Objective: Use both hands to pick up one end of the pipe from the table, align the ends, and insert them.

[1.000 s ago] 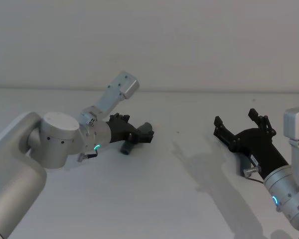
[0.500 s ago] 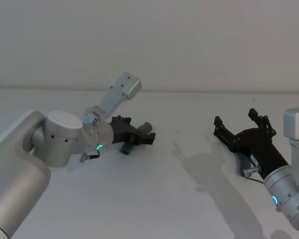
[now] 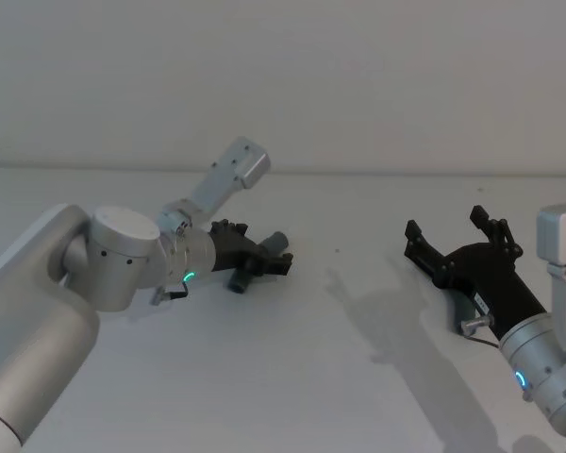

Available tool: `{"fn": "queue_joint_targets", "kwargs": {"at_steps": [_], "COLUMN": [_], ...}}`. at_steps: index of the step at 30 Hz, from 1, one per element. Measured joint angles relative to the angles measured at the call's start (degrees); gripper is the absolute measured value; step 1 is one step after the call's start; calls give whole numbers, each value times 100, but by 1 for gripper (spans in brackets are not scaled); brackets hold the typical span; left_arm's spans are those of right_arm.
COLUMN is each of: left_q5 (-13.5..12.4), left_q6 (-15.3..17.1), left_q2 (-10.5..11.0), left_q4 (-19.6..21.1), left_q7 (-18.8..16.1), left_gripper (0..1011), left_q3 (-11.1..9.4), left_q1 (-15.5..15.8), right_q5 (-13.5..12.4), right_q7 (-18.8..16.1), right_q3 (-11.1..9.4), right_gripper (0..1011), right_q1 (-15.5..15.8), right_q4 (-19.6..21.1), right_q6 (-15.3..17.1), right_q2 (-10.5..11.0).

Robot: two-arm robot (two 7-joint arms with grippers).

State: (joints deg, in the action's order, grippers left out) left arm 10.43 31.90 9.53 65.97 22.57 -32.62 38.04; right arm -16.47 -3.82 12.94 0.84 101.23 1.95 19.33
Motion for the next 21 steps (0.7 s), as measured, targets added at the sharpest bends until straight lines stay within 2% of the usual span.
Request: {"fn": "queue_joint_targets", "kwargs": {"at_steps": [21], "left_q5": [-102], "left_q6": [-118], "left_q2": [-132], "left_q4": [-307], "left_q7": [107], "left_gripper": [1001], "left_q3": [-5], "left_q1": [99], "right_q5": [0], "right_q7": [0], "right_q3": [0], "right_gripper": [1003], "right_q1": [0], "right_q4": [0], "right_q6": [0], "right_q2": [0]}}
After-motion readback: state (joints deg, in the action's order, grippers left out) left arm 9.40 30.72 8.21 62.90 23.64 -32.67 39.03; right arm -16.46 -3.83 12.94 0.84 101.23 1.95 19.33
